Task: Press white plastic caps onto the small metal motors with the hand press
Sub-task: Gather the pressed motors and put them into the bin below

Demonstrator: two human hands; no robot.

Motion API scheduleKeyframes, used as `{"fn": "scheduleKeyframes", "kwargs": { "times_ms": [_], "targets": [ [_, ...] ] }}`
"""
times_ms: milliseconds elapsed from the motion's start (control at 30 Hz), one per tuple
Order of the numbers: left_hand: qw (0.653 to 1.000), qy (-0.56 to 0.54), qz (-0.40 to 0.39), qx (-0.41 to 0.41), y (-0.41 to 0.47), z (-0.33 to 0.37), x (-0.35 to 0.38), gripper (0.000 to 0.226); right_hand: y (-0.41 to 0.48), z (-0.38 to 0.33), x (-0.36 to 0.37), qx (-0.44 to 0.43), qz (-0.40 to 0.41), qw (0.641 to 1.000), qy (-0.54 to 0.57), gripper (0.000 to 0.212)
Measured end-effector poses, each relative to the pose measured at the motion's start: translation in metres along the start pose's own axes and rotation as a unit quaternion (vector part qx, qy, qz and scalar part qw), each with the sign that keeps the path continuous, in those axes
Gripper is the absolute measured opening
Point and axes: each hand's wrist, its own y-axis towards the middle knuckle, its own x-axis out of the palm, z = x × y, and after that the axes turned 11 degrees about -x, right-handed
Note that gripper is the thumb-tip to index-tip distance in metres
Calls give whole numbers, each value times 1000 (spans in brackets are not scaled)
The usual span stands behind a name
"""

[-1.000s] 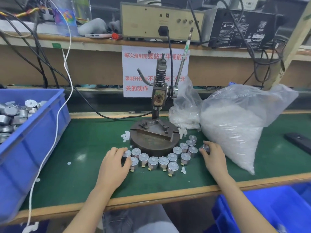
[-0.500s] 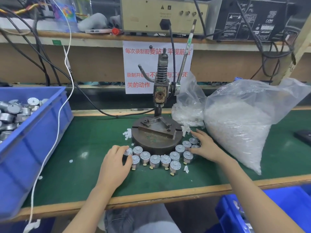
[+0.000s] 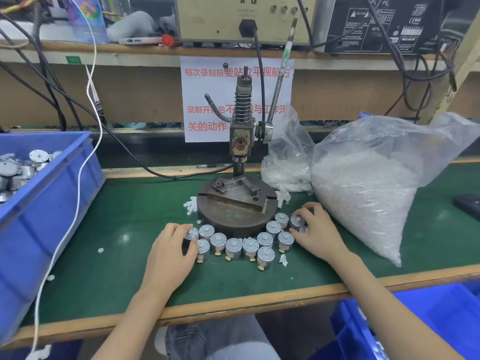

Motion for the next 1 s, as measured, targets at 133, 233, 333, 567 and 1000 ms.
{"fn": "scheduleKeyframes", "kwargs": {
  "times_ms": [133,233,333,567,1000],
  "targets": [
    [1000,9,-1,-2,1,0,0,26,-5,-3,2,9,46,999,-18,36],
    [1000,17,-6,-5,1,0,0,26,-4,-7,2,16,21,1000,-9,36],
    [1000,24,-7,-7,0,0,0,26,-3,-6,4,-8,-6,998,-54,39],
    [997,49,38,53,-5,11,-1,35,-9,-13,4,15,42,986,-160,36],
    [965,28,-1,260,-53,111,52,35,-13,-15,2,-16,123,985,-122,36]
  ]
}}
